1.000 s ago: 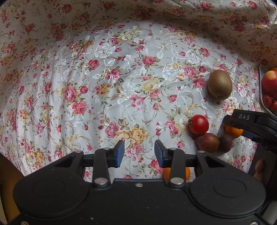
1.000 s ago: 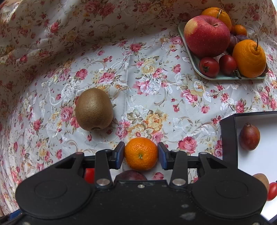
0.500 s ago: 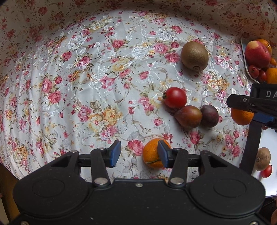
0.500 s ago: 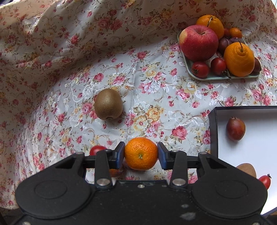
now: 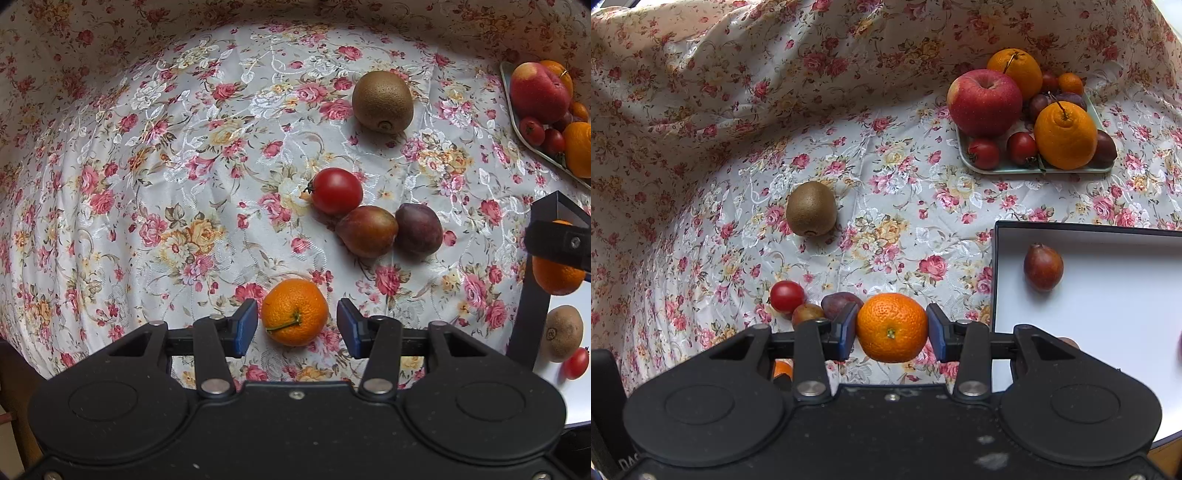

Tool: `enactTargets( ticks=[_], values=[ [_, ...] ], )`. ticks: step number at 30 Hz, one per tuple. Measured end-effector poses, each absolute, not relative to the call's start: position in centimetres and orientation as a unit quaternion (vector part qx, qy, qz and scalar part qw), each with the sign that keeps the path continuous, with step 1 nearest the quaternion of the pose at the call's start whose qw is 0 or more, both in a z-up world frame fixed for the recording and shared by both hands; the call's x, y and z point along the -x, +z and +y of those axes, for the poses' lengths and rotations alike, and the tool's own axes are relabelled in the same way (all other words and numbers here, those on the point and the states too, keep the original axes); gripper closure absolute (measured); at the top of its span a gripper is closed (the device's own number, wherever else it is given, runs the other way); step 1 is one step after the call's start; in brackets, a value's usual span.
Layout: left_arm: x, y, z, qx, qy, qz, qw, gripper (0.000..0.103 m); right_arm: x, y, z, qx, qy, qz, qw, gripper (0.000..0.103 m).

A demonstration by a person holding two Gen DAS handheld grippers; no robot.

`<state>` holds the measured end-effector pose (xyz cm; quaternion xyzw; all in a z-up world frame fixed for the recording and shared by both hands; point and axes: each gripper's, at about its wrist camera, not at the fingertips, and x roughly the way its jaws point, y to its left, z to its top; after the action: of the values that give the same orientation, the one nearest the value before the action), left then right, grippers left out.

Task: Organize fruits
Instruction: 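Close the right tool on its mandarin while the left tool grasps the other mandarin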

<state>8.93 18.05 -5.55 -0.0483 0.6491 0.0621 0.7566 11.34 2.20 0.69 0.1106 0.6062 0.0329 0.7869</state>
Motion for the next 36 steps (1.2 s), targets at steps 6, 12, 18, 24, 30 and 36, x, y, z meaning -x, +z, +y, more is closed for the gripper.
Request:
enactTargets(
  ticks=[6,12,18,24,30,36],
  values=[
    [-9.5,-5.8,17.0,0.036,0.088,0.649,0.755,0.047,-10.4,1.1,0.3,-0.107,0.034,0.605,0.788,0.061],
    [-9.7,-6.0,17.6,0.029,0.093,0.644,0.759,0.046,-10.2,1.4,-0.6,-0.111,0.031,0.604,0.789,0.061],
    [-9.7,-6.6,18.7,0.042,0.086,0.645,0.758,0.042,-10.7,1.7,-0.2,-0.129,0.040,0.606,0.784,0.061],
    [-9.4,-7.8,18.3,0.028,0.078,0.655,0.751,0.043,-11.0,1.8,1.6,-0.119,0.052,0.613,0.779,0.061],
    [-9.5,-8.1,18.8,0.039,0.072,0.656,0.750,0.043,-10.9,0.7,3.7,-0.092,0.058,0.637,0.763,0.061],
    [-9.7,-7.5,19.5,0.077,0.074,0.653,0.749,0.053,-10.4,0.3,5.0,-0.078,0.074,0.645,0.756,0.061]
  ],
)
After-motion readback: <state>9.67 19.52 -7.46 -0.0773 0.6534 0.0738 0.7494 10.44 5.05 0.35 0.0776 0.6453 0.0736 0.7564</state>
